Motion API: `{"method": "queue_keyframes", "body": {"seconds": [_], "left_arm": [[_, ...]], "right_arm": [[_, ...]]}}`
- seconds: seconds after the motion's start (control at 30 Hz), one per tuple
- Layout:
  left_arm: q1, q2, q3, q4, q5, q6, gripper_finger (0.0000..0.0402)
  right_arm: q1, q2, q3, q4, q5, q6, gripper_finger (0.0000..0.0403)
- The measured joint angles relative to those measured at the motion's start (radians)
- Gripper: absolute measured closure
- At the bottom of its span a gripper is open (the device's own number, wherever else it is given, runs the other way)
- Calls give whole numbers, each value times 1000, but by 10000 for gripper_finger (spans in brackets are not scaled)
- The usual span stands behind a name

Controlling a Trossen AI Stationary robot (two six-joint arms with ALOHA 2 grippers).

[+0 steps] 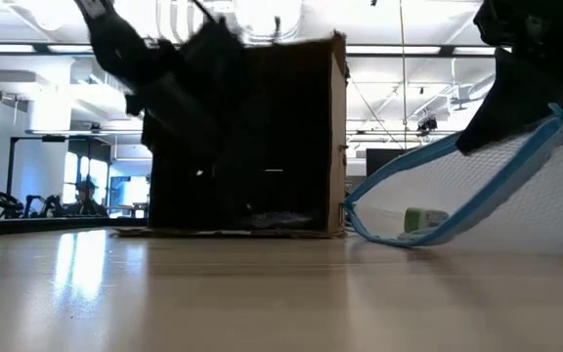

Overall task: Unpack boxes
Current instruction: Put the violet chocolate bar into the white zip bag

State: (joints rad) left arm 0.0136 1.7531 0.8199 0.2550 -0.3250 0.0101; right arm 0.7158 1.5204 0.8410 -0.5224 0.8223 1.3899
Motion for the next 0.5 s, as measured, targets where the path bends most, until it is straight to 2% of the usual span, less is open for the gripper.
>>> {"method": "queue_keyframes", "body": {"seconds": [0.1, 0.2, 0.5], "left_arm": [[-13, -19, 2, 31, -62, 60, 326], [2, -10, 1, 51, -69, 77, 307], [57, 104, 2, 97, -49, 83, 205]], "right_arm": [[-1, 0, 0, 1, 0, -2, 403], [-9, 0, 0, 3, 5, -5, 403], [-12, 1, 0, 8, 8, -4, 403]]}}
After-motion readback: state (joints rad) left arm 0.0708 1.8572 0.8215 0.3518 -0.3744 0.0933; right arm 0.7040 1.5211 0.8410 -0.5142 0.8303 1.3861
